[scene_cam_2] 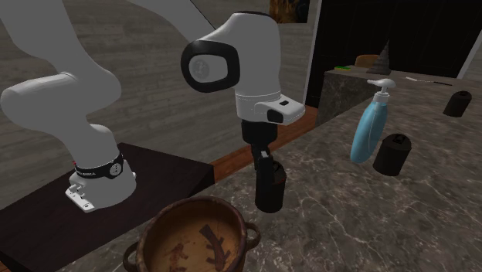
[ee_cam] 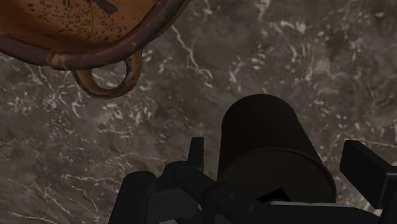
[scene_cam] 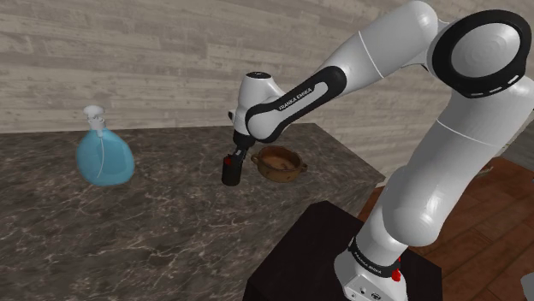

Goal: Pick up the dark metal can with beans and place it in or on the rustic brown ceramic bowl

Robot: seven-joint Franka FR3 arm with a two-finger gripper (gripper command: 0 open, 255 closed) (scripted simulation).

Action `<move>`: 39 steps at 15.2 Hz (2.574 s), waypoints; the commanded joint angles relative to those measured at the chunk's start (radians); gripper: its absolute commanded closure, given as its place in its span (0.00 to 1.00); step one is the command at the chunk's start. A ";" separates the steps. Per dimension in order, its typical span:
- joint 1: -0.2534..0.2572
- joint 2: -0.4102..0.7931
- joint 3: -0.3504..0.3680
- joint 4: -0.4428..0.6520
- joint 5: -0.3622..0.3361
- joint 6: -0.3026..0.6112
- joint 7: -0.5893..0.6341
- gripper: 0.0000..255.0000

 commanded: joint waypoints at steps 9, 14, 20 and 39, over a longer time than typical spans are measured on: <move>0.000 0.001 0.000 -0.001 0.000 0.001 0.000 1.00; 0.000 -0.010 0.000 0.004 0.002 -0.013 -0.002 1.00; 0.002 -0.066 0.000 0.033 0.016 -0.099 -0.014 1.00; 0.007 -0.188 -0.003 0.178 0.038 -0.365 -0.040 1.00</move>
